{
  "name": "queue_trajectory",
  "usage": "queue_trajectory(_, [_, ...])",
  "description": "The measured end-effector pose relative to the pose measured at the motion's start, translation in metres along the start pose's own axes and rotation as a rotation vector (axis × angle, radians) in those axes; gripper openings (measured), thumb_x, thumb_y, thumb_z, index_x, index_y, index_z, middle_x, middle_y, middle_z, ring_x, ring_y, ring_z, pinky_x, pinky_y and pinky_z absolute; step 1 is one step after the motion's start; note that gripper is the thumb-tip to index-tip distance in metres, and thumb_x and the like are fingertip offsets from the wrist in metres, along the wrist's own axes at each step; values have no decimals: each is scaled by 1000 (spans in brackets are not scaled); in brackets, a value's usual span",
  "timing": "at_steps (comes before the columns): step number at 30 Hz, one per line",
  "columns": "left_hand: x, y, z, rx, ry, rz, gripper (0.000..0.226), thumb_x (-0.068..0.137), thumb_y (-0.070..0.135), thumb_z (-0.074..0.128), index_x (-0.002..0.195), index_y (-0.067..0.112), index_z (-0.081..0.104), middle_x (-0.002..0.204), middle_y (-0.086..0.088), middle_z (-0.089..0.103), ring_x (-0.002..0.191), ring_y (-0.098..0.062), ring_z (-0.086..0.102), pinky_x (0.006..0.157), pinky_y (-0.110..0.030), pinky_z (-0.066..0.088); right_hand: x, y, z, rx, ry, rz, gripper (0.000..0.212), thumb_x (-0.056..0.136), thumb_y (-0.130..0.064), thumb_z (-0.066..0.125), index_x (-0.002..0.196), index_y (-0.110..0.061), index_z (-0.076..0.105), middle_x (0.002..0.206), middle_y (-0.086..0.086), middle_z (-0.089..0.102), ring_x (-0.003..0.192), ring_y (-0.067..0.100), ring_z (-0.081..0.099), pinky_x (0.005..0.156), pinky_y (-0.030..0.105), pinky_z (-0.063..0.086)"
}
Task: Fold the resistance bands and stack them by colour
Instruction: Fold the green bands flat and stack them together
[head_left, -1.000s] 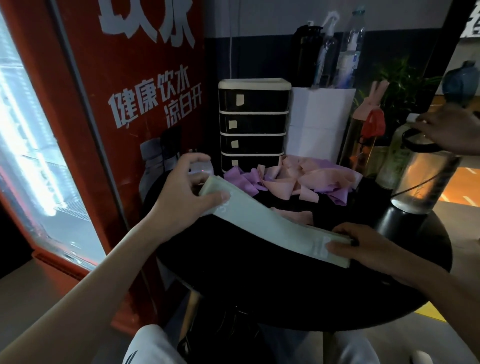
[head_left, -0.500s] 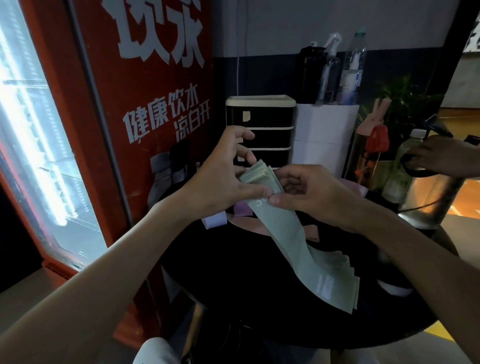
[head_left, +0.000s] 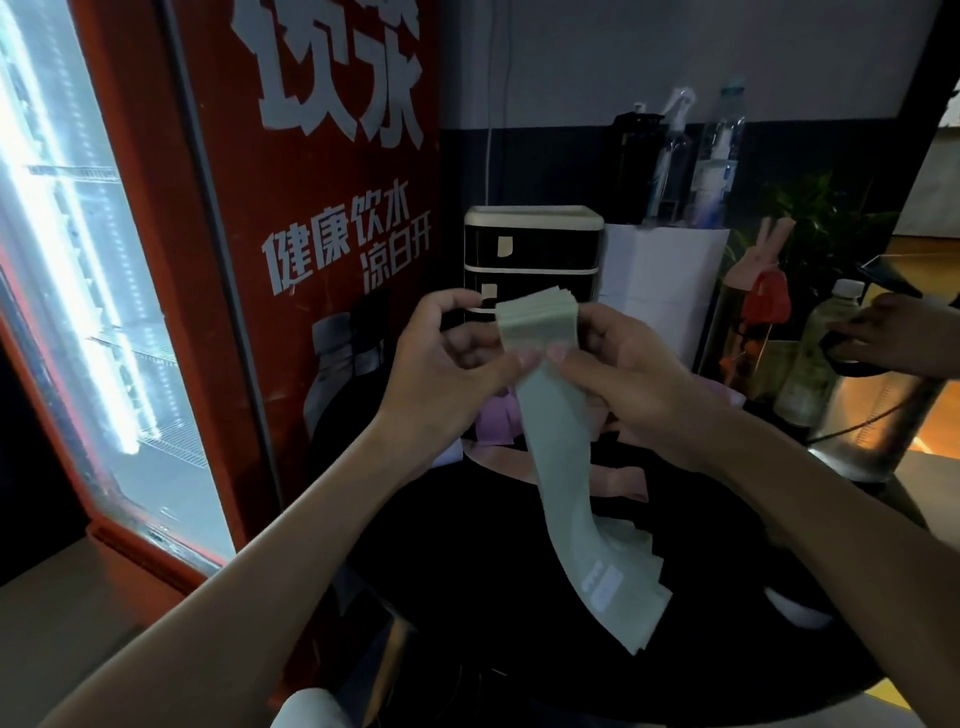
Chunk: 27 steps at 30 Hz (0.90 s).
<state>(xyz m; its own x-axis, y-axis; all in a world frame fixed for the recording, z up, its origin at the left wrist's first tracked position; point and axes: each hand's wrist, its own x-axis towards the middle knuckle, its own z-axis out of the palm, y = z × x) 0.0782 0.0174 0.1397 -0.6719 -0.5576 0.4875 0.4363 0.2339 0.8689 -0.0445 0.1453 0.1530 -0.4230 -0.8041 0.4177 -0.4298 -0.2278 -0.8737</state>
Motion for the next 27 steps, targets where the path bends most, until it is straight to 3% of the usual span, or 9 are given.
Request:
queue_trajectory(4, [5, 5, -5, 32, 5, 31, 53, 81, -3, 74, 121, 9, 42, 86, 0, 74, 76, -10, 70, 61, -20, 54, 12, -15, 6, -48, 21, -56, 16, 96, -16, 56, 111, -14, 63, 91, -5, 74, 83, 10, 72, 63, 21, 56])
queue_trajectory(7, [1, -1, -10, 48, 27, -35, 57, 79, 1, 77, 127, 6, 48, 105, -11, 73, 95, -27, 71, 79, -36, 61, 19, -19, 15, -50, 72, -73, 14, 98, -12, 54, 108, -10, 63, 88, -3, 71, 73, 3, 70, 57, 17, 52])
queue_trajectory(9, [-4, -8, -16, 155, -17, -74, 45, 80, 6, 78, 121, 8, 62, 109, -7, 73, 96, -28, 71, 85, -42, 60, 27, -21, 18, -88, 104, -87, 14, 98, -14, 55, 107, -10, 65, 91, -2, 71, 78, 4, 69, 64, 20, 55])
queue_trajectory(12, [-11, -12, -23, 126, -59, -146, 27, 89, 7, 69, 116, 6, 67, 101, -7, 75, 51, -15, 62, 48, -28, 53, 41, -23, 20, -74, 142, -107, 14, 98, -15, 55, 106, -10, 66, 96, 1, 72, 84, 9, 69, 77, 25, 57])
queue_trajectory(14, [-12, -10, -27, 66, -81, -210, 25, 94, 10, 63, 118, 4, 66, 89, -12, 74, 39, -14, 55, 38, -23, 46, 49, -27, 22, -39, 157, -124, 11, 98, -15, 56, 100, -14, 66, 93, -1, 72, 84, 8, 69, 76, 23, 56])
queue_trajectory(17, [-10, -5, -34, 18, -136, -275, 21, 96, 16, 60, 115, 8, 66, 94, -11, 76, 64, -27, 73, 42, -24, 53, 61, -33, 27, 40, 163, -142, 11, 98, -14, 55, 97, -16, 66, 91, -3, 72, 85, 9, 70, 74, 22, 55])
queue_trajectory(20, [-6, -1, -41, 22, -139, -287, 22, 95, 17, 62, 115, 6, 65, 103, -16, 74, 82, -36, 74, 56, -33, 62, 70, -37, 31, 86, 152, -154, 12, 98, -16, 55, 102, -11, 65, 92, -1, 72, 88, 12, 70, 77, 27, 55])
queue_trajectory(23, [3, 1, -48, 64, -80, -228, 23, 94, 16, 63, 114, 4, 64, 105, -17, 73, 88, -37, 73, 77, -46, 61, 74, -44, 37, 123, 135, -165, 13, 98, -16, 55, 104, -9, 65, 93, 0, 71, 89, 13, 70, 80, 29, 55])
queue_trajectory(27, [-3, -1, -46, 61, -31, -251, 25, 94, 21, 64, 115, 7, 62, 108, -16, 72, 87, -39, 73, 77, -56, 59, 66, -47, 39, 179, 121, -143, 18, 98, -18, 56, 106, -5, 65, 96, 5, 72, 93, 19, 70, 84, 35, 56])
